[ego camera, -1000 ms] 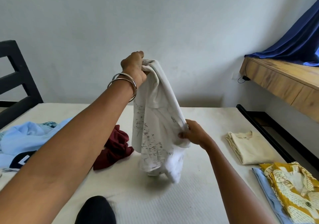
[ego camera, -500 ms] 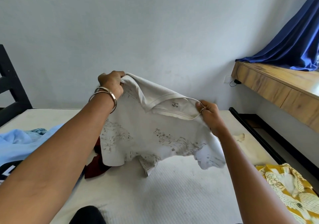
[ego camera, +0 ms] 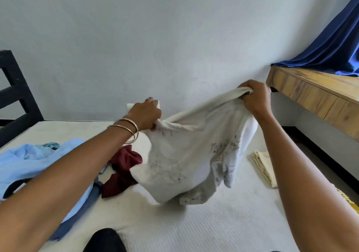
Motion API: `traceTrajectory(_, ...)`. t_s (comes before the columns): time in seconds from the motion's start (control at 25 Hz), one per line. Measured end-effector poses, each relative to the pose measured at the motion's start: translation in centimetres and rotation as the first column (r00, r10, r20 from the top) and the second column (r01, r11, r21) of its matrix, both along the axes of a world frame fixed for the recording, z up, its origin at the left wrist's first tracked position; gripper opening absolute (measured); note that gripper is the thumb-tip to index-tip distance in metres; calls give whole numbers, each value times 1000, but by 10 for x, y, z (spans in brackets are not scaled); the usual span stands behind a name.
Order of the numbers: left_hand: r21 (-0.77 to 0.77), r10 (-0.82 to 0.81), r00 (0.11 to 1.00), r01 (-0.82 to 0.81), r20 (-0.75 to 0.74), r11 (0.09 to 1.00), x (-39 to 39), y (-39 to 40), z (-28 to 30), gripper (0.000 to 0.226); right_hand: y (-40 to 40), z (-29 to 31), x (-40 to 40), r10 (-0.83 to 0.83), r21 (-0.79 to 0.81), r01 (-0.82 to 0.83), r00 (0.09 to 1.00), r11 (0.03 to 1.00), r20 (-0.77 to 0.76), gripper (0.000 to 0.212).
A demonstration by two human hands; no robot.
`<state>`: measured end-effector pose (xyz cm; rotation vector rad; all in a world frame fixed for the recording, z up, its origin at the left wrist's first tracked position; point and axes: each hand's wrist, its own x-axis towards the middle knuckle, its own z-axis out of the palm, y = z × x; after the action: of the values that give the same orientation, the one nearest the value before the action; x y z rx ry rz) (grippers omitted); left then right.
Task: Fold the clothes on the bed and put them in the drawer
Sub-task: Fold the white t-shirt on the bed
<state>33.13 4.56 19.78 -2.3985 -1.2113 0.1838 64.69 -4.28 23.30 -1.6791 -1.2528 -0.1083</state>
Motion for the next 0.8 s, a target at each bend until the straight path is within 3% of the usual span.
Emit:
traceTrajectory(0.08, 25, 20, 980, -25, 199, 999, 13, -15, 0, 43, 14, -1, -15, -285, -52, 294, 949, 954, 132, 30)
traceTrajectory(0.12, -110, 77, 896, -32, 438, 993, 22, -20, 8, 42, 18, -4, -24, -362, -101, 388, 908, 916, 210, 37)
traceTrajectory(0.16, -291, 201, 686, 15, 699, 957, 31, -30, 21, 36, 19, -12, -32, -370, -138, 415, 891, 899, 265, 44)
traceTrajectory(0.2, -479, 402, 401, 111, 823, 871, 40, -29, 32, 27, 16, -21, -40, -323, -157, 374, 905, 914, 275, 48)
traceTrajectory(0.24, -608, 591, 145, 223, 794, 762, 49, -27, 43, 19, 11, -33, -46, -211, -147, 247, 952, 958, 222, 43)
traceTrajectory(0.28, -690, 730, -27, 304, 683, 657, 55, -24, 51, 13, -1, -43, -54, -37, -112, 48, 995, 993, 92, 33)
traceTrajectory(0.32, -732, 815, -116, 381, 568, 564, 58, -21, 55, 11, -14, -54, -62, 164, -54, -168, 984, 984, -71, 24)
traceTrajectory(0.4, -730, 884, -193, 504, 426, 462, 66, -20, 58, 22, -42, -76, -82, 445, 67, -445, 855, 893, -266, 27)
traceTrajectory(0.44, -711, 891, -229, 539, 392, 451, 70, -23, 62, 30, -53, -85, -95, 504, 79, -505, 811, 859, -298, 34)
traceTrajectory(0.48, -686, 891, -277, 569, 359, 453, 75, -28, 66, 33, -59, -94, -107, 515, 54, -525, 802, 849, -301, 48)
traceTrajectory(0.56, -575, 880, -413, 670, 236, 469, 81, -37, 77, 34, -56, -114, -124, 435, -100, -461, 876, 882, -209, 82)
traceTrajectory(0.6, -482, 873, -460, 734, 165, 478, 81, -41, 84, 36, -49, -124, -130, 363, -191, -392, 916, 900, -169, 86)
traceTrajectory(0.68, -319, 834, -546, 778, 83, 541, 73, -42, 92, 33, -33, -138, -138, 239, -230, -276, 955, 933, -176, 57)
traceTrajectory(0.72, -258, 849, -529, 820, 2, 511, 63, -40, 101, 28, -26, -141, -139, 180, -178, -222, 957, 959, -227, 32)
traceTrajectory(0.76, -262, 816, -571, 777, 88, 572, 51, -41, 110, 24, -23, -139, -135, 134, -122, -183, 935, 976, -327, 19)
traceTrajectory(0.8, -200, 803, -589, 780, 85, 593, 40, -38, 115, 21, -19, -135, -126, 97, -53, -139, 872, 989, -481, 23)
